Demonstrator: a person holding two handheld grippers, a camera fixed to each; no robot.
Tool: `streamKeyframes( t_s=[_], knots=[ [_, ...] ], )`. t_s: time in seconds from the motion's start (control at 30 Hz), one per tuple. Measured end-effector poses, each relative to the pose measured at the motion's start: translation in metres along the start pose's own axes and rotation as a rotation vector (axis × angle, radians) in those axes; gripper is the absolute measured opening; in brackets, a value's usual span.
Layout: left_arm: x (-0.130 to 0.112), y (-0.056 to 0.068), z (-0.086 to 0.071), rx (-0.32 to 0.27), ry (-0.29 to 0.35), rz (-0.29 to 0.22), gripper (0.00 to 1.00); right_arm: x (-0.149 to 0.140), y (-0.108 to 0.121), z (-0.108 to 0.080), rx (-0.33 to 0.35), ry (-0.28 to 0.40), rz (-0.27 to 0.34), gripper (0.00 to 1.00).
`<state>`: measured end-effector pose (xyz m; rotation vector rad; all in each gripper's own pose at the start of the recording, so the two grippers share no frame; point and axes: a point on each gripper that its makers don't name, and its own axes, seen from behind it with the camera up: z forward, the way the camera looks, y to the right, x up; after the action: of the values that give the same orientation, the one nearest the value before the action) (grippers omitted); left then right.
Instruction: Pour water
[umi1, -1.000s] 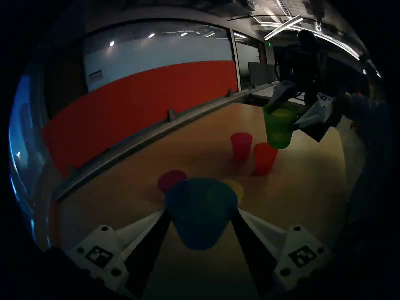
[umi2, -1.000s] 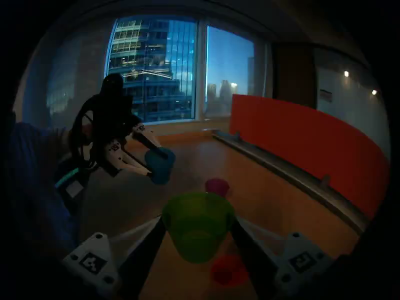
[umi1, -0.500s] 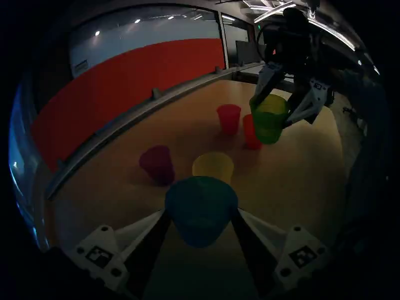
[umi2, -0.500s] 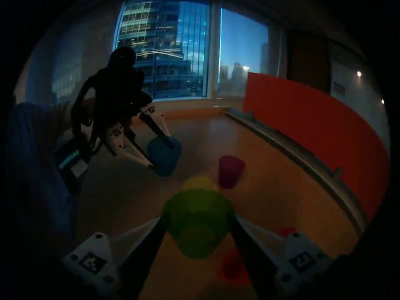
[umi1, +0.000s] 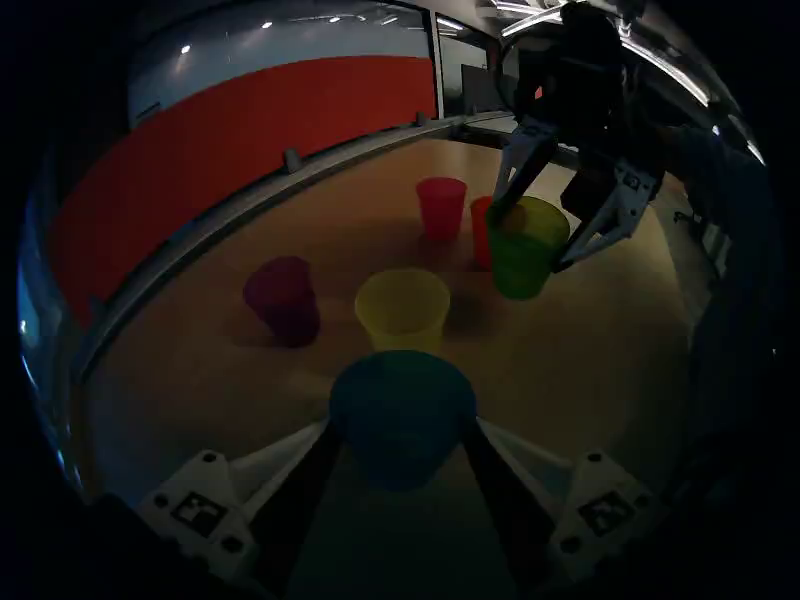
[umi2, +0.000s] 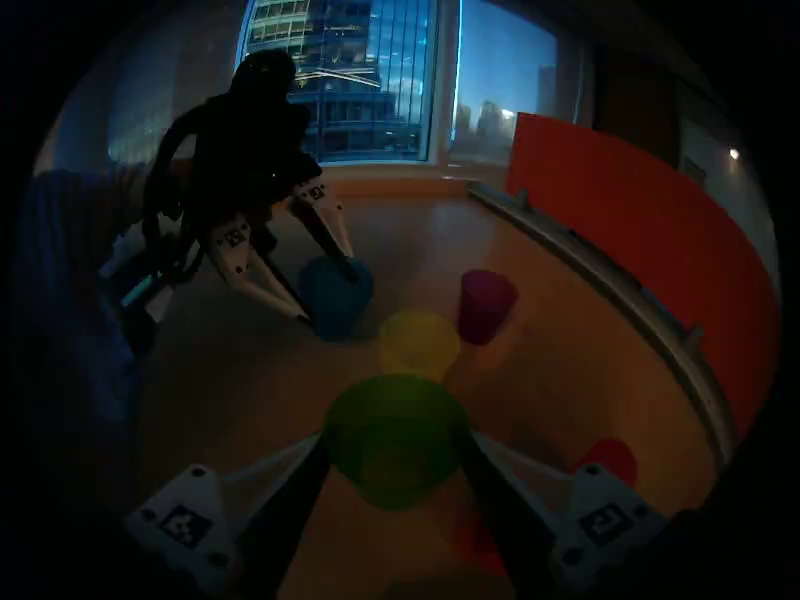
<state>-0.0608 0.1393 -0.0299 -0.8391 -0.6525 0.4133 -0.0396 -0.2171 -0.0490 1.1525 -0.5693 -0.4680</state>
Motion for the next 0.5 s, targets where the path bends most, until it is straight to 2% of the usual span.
streamKeyframes(
  t_s=[0.5],
  knots=[
    [-0.012,0.008,0.013,-0.026,0.0,-0.034,0.87,-0.016,-0.006,0.019,0.005,-0.028,-0.001,0.94]
  ],
)
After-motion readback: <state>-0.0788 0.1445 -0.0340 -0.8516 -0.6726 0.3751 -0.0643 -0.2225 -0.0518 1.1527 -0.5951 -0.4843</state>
